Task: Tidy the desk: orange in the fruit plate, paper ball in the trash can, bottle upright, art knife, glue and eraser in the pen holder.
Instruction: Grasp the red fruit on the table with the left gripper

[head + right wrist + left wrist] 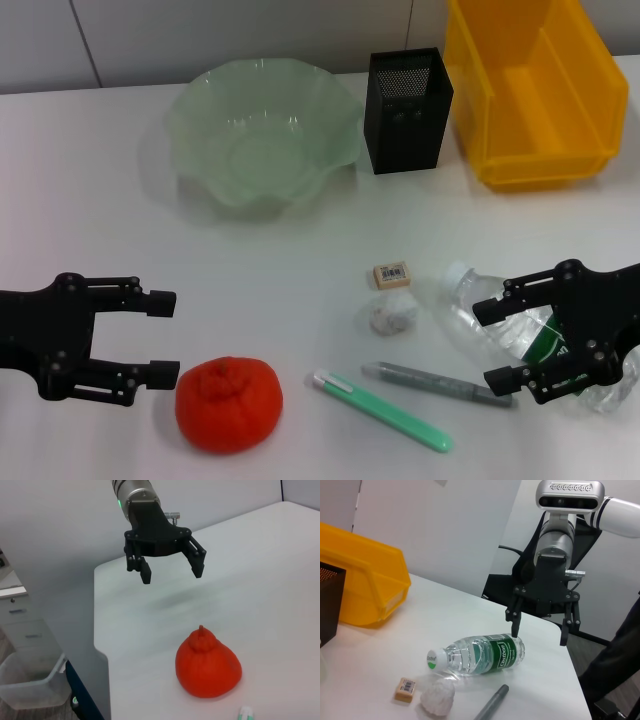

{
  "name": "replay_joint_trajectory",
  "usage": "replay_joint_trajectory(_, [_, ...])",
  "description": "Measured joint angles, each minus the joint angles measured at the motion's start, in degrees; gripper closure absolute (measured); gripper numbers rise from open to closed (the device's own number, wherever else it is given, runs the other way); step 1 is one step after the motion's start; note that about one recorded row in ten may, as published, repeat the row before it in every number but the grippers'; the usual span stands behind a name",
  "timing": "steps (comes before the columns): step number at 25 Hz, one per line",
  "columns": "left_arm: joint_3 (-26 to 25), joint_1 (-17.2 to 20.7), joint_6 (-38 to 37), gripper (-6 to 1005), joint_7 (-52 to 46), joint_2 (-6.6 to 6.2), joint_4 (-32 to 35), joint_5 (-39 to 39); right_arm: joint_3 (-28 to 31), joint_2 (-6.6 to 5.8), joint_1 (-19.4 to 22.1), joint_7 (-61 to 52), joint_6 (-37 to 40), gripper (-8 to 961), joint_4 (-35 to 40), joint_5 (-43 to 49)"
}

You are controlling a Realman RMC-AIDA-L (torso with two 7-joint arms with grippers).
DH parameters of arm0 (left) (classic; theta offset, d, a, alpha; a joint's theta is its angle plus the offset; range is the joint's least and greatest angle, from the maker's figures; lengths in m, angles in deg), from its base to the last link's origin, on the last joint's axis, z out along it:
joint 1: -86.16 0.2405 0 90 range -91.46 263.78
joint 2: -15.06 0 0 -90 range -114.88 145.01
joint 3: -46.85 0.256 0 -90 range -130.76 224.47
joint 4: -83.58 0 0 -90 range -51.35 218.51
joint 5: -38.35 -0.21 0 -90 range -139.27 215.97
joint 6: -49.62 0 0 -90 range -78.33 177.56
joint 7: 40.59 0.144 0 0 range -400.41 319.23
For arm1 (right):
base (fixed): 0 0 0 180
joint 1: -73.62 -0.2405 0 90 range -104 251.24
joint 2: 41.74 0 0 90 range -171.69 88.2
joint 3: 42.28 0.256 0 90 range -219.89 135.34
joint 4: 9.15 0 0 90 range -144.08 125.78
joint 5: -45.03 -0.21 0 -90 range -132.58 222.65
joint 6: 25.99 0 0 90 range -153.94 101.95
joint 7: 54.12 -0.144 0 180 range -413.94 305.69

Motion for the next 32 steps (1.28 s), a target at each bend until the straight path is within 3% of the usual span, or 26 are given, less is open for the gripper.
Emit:
replay_joint_trajectory(16, [0.12, -0.04, 0.49, 182, -0.68, 0.23, 0.2, 0.0, -0.06, -0.01, -0.04, 0.3, -0.7, 199, -1.32, 0.24])
replay_joint_trajectory(23, [0.61, 0.7, 0.31, 188, -5.33, 0.6, 5.79, -1.32, -0.06, -0.12, -0.16, 0.23, -0.7, 198, -1.06, 0.34])
replay_joint_trajectory(26, [0.65, 0.83, 0.48, 190, -7.43, 1.55, 9.19, -5.51, -0.06, -0.19, -0.27, 0.08, -0.7, 198, -0.93, 0.4])
replay_joint_trajectory(27, [0.63, 0.83, 0.78, 191, -8.14, 2.6, 11.58, -8.7, -0.05, -0.24, -0.3, 0.05, -0.7, 198, -0.91, 0.44])
replay_joint_trajectory(28, [0.63, 0.83, 0.78, 192, -8.14, 2.6, 11.58, -8.7, -0.05, -0.24, -0.3, 0.05, -0.7, 198, -0.91, 0.44])
replay_joint_trajectory(31, [0.63, 0.87, 1.32, 194, -7.97, 4.68, 14.84, -11.53, -0.06, -0.26, -0.49, 0.01, -0.7, 198, -0.91, 0.54])
replay_joint_trajectory(32, [0.63, 1.27, 2.27, 195, -6.95, 6.07, 16.57, -12.19, -0.06, -0.25, -0.72, 0.0, -0.7, 198, -1.04, 0.66])
